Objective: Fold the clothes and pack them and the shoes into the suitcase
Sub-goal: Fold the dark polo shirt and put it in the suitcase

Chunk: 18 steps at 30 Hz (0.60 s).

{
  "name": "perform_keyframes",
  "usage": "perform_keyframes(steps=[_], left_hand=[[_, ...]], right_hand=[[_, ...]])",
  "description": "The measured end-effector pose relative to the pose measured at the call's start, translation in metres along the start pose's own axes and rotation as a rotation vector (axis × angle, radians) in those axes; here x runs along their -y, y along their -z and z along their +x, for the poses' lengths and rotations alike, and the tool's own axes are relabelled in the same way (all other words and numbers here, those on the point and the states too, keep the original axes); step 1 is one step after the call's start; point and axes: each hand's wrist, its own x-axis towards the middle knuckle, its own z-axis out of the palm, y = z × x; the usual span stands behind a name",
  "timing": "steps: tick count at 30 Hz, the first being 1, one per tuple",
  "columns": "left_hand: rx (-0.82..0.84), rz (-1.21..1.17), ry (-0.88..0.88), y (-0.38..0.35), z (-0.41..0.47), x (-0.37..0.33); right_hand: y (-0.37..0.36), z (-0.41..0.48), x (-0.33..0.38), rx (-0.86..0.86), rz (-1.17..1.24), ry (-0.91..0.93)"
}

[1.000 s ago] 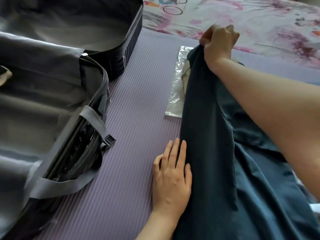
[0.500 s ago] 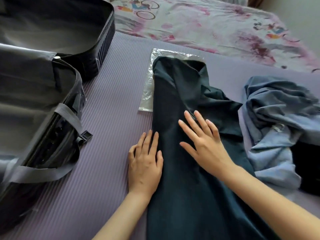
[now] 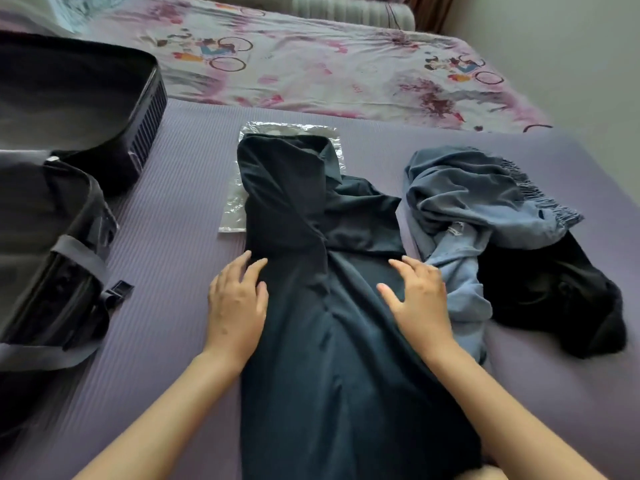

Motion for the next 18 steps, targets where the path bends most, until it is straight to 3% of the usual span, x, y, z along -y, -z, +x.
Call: perform_keyframes(steps=[3,8,14,18], left_hand=[[-0.012,-0.087,-0.061,0.002,0.022,-0.037],[0.146,-0.24,-0.065,-0.021,0.066,-0.112],[0.304,-0.133,-0.018,-0.064,0.103,-0.174],[0.294,-0.056,0.073,-0.092,0.123,-0.187]], right_hand=[[0.02,-0.035,-0.026,-0.184,-0.035,-0.191],[0.025,-0.086,-0.03,-0.132,0.211,-0.426],[0.017,-0.082,-0.035,-0.032,0.222,-0.53],[0.011,-0.086,-0.036,-0.106,0.373,-0.536]])
